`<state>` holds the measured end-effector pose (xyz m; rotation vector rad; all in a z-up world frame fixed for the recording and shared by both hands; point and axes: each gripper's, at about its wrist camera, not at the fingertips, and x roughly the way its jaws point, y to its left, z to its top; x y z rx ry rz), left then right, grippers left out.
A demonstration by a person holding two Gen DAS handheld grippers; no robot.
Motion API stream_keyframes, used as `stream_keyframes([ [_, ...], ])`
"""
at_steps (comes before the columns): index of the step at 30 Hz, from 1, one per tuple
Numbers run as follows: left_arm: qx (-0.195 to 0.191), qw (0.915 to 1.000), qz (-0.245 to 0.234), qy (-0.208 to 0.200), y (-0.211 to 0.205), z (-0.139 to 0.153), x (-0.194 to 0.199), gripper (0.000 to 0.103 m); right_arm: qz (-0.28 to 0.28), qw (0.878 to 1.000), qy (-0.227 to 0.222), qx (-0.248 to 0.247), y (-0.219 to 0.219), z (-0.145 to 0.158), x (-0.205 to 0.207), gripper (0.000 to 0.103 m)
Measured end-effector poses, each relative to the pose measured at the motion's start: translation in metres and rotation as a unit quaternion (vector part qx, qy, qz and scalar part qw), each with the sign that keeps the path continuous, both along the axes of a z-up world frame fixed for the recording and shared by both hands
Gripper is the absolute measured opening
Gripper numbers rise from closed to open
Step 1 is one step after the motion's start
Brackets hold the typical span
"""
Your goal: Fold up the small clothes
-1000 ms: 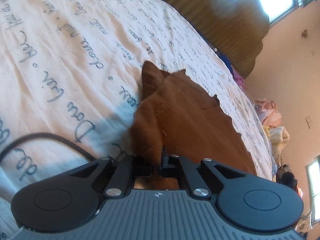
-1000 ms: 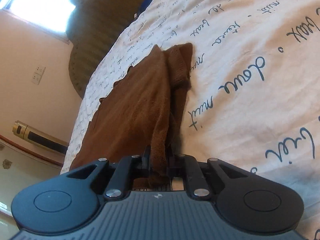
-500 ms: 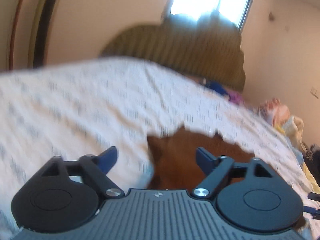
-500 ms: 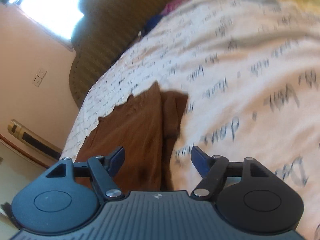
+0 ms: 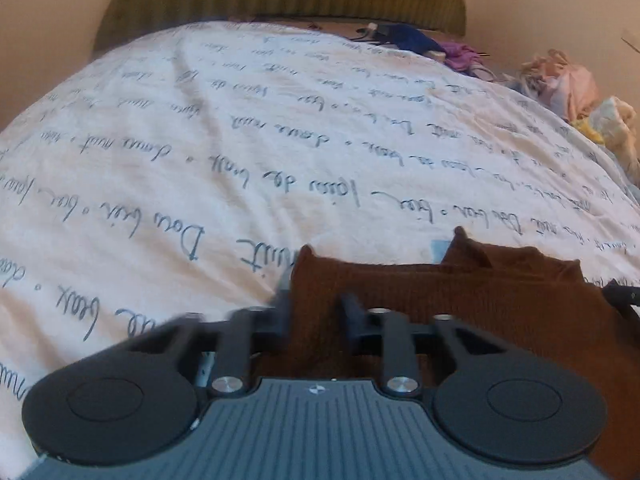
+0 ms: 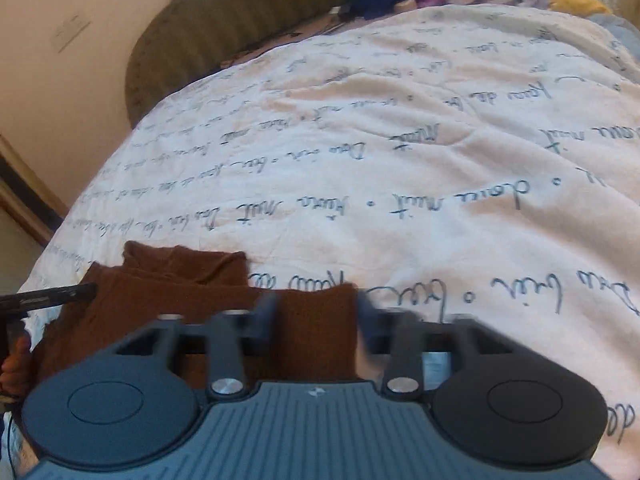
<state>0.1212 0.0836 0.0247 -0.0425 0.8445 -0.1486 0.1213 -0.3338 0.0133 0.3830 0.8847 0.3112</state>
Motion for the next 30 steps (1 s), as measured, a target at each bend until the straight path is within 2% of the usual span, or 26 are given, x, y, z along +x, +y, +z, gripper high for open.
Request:
stream_keyframes([
  [1,0.010,0.9997,0.009,-0.018,-0.002,0.004,-0.004,0.012,0.002,1.000,-0.008,0.010,-0.001,0.002,-0.003,0.005],
  [3,0.025,0.9967,0.029,-0.072,-0.002,0.014,-0.015,0.011,-0.005,0.999,-0.052,0.005,-0.004,0.013,-0.012,0.005],
  [4,0.032,0.9955,0.040,-0.079,-0.002,0.014,-0.016,0.011,-0.019,0.997,-0.071,0.012,-0.010,0.019,-0.015,0.005],
  [5,0.033,0.9962,0.043,-0.068,-0.002,0.009,-0.012,0.012,-0.036,0.996,-0.080,0.023,-0.018,0.020,-0.016,0.005],
  [7,0.052,0.9966,0.051,-0.038,-0.008,-0.008,-0.004,0.012,-0.056,0.997,-0.059,0.019,-0.027,0.005,-0.008,0.005],
  [8,0.069,0.9949,0.046,-0.057,-0.013,-0.009,-0.009,0.012,-0.057,0.997,-0.041,0.015,-0.028,-0.006,-0.004,0.005],
  [9,0.083,0.9939,0.041,-0.059,-0.018,-0.007,-0.011,0.012,-0.053,0.998,-0.028,0.012,-0.025,-0.017,-0.003,0.005],
  [11,0.103,0.9912,0.034,-0.076,-0.025,0.001,-0.020,0.018,-0.060,0.997,-0.045,0.015,-0.023,-0.019,-0.010,0.007],
  [14,0.115,0.9864,0.034,-0.112,-0.029,0.017,-0.044,0.030,-0.098,0.994,-0.036,0.038,-0.029,-0.001,-0.022,0.028],
  [16,0.106,0.9839,0.027,-0.141,-0.034,0.027,-0.058,0.055,-0.111,0.990,-0.081,0.034,-0.025,0.024,-0.042,0.051],
  [17,0.099,0.9837,0.022,-0.148,-0.038,0.030,-0.061,0.061,-0.104,0.988,-0.106,0.041,-0.019,0.035,-0.052,0.056],
  [18,0.093,0.9845,0.017,-0.148,-0.045,0.031,-0.060,0.068,-0.090,0.987,-0.122,0.053,-0.011,0.042,-0.058,0.063],
  [20,0.089,0.9868,0.006,-0.136,-0.062,0.024,-0.052,0.069,-0.062,0.988,-0.122,0.065,0.014,0.047,-0.057,0.064],
  [21,0.094,0.9882,0.002,-0.121,-0.071,0.016,-0.045,0.069,-0.050,0.991,-0.114,0.052,0.027,0.045,-0.052,0.062],
  [24,0.114,0.9906,0.006,-0.076,-0.078,-0.013,-0.028,0.073,-0.039,0.994,-0.091,-0.051,0.063,0.018,-0.033,0.063],
  [25,0.106,0.9910,0.007,-0.082,-0.073,-0.016,-0.029,0.076,-0.043,0.993,-0.073,-0.085,0.067,0.002,-0.027,0.062],
  [26,0.098,0.9920,0.008,-0.080,-0.069,-0.018,-0.028,0.077,-0.039,0.990,-0.089,-0.103,0.067,-0.010,-0.028,0.062],
  [27,0.088,0.9933,0.009,-0.074,-0.065,-0.018,-0.026,0.078,-0.036,0.989,-0.109,-0.097,0.063,-0.015,-0.033,0.063],
  [28,0.086,0.9936,0.009,-0.073,-0.063,-0.019,-0.025,0.081,-0.043,0.990,-0.106,-0.078,0.058,-0.014,-0.034,0.063],
  [30,0.081,0.9942,0.012,-0.070,-0.062,-0.020,-0.022,0.083,-0.045,0.991,-0.106,-0.075,0.055,-0.015,-0.036,0.063],
])
